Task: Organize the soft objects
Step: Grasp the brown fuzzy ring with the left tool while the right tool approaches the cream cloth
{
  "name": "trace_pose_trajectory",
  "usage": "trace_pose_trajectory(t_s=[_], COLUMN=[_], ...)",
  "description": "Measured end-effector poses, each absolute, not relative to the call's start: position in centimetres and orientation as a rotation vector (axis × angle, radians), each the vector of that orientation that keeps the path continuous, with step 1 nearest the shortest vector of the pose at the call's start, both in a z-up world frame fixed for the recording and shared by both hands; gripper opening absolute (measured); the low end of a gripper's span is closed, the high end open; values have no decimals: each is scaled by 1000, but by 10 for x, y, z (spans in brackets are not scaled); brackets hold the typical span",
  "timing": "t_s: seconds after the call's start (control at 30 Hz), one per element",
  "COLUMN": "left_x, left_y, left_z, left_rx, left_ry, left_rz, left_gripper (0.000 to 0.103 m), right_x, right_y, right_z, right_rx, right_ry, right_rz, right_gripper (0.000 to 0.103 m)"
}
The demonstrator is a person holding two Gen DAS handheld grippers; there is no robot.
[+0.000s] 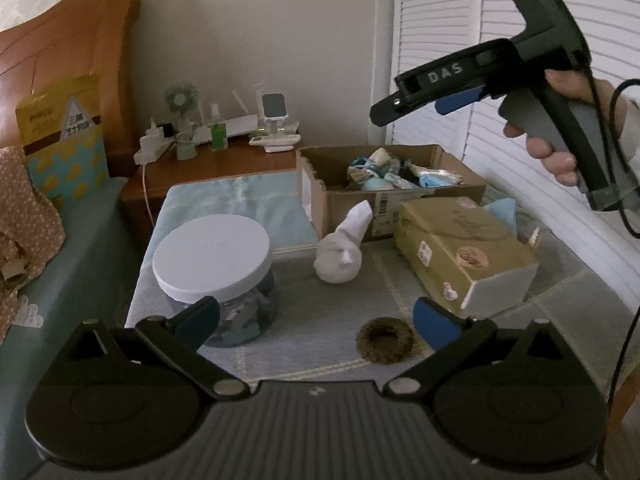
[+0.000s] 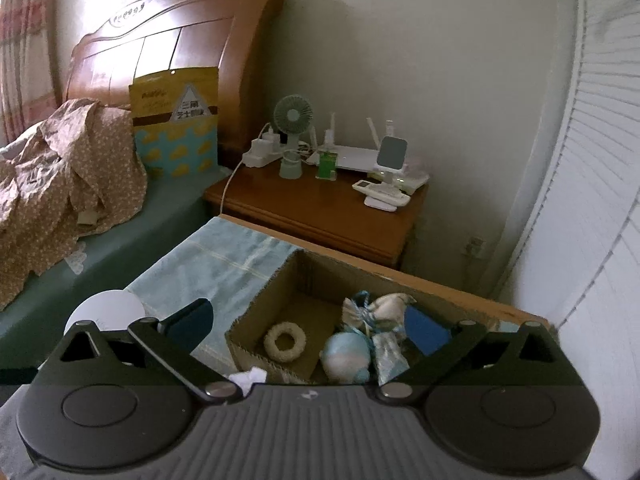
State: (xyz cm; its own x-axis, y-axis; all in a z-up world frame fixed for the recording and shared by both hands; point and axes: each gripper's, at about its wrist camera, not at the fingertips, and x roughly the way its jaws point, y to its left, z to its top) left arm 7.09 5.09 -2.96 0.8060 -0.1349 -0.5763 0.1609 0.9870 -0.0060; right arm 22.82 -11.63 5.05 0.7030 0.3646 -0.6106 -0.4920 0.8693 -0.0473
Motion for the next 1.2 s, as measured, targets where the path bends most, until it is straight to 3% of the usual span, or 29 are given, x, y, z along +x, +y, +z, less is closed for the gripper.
trace_pose_trajectory(t_s=[0.53,0.87,1.2], left_x=[66,71,82], left_y=[40,28,16], left_z=[-35,-43,-56], left_rx=[62,48,51], left_ry=[629,661,713], left_rz=[-162,-213,-238], left_gripper=[102,102,102], right_x=[143,105,99], right_y=[-202,-242,-254], right_z=[49,10,-51], right_rx=[-125,-86,-124], right_ry=[573,596,751], right_rz=[243,84,22], right_gripper=[103,103,103])
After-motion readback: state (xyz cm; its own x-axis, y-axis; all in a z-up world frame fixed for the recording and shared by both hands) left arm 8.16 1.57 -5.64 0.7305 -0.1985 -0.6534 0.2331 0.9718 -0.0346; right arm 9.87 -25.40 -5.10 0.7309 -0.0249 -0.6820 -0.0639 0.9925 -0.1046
